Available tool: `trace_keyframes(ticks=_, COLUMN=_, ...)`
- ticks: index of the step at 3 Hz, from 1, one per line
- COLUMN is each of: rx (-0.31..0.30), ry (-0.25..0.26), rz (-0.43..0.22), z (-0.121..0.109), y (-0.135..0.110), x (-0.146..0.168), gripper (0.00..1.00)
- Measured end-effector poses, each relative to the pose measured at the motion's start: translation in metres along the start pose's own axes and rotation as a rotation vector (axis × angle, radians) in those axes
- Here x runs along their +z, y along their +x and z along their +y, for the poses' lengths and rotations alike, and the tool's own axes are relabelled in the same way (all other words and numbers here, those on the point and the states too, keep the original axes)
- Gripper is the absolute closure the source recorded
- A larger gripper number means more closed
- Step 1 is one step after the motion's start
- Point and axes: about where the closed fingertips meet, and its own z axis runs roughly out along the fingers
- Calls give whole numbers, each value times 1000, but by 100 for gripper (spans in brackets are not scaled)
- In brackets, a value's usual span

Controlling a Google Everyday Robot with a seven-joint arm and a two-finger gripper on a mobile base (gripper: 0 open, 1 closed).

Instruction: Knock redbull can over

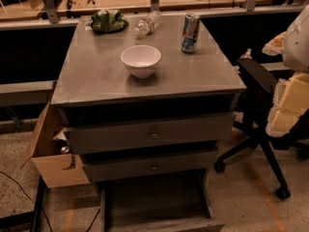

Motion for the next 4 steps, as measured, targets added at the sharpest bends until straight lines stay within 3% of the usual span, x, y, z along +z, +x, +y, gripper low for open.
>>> trace_keyframes(ticks=1, rx=0, ry=0, rz=0, z=0, y=0, x=0, gripper=0)
trace_keyframes(ticks=2, rx=24, ry=19, rz=-54, z=-19, y=0, x=10, gripper=0)
trace_keyframes(ticks=3, rx=69, ry=61, rz=-157, z=-58, y=-3, x=23, gripper=0)
trace_keyframes(ticks=4, rx=129, ry=102, rz=-310, z=-96, y=-13, x=35, gripper=0)
